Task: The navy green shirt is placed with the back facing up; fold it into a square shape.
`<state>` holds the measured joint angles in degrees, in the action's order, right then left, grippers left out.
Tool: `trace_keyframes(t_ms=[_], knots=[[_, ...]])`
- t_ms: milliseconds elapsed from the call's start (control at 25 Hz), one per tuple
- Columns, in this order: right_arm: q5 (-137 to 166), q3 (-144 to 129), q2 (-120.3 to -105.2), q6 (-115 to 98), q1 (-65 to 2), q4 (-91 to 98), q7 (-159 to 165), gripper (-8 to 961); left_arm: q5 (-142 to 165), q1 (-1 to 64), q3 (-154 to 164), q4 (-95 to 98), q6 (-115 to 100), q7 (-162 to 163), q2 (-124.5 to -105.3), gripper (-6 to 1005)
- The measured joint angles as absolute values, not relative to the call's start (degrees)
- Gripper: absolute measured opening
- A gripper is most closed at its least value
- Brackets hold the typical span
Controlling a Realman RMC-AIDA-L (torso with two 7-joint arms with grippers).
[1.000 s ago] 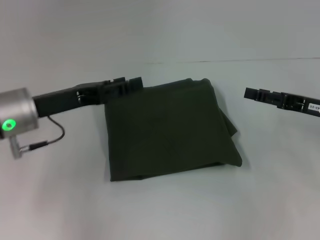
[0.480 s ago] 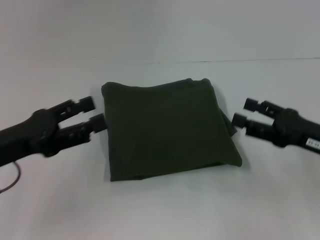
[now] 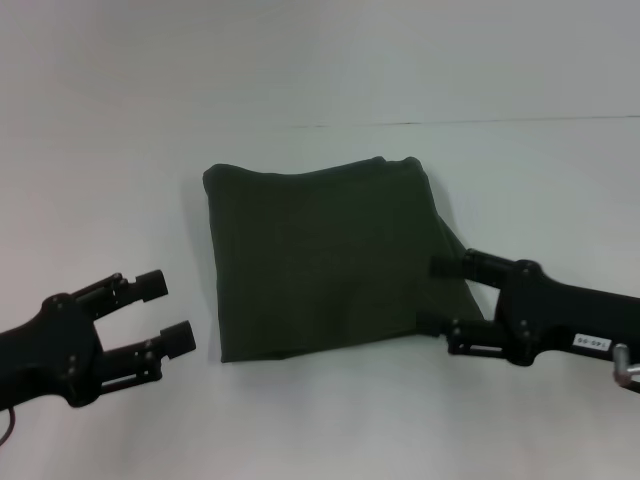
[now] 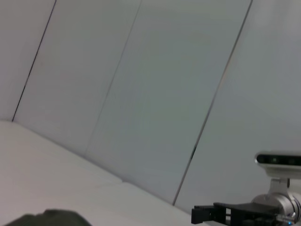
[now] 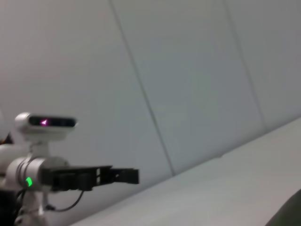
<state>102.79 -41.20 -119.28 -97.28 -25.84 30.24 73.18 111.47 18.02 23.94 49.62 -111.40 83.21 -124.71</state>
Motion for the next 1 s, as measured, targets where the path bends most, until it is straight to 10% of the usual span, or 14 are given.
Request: trace_keyframes(t_ms=[1000], knots=[[115.2,-43.5,-118.81,-94.5,-28.4,30.2,75.5,888,123.1,21.0,27.2,48.9,-110.6,84.4,-124.44,875]])
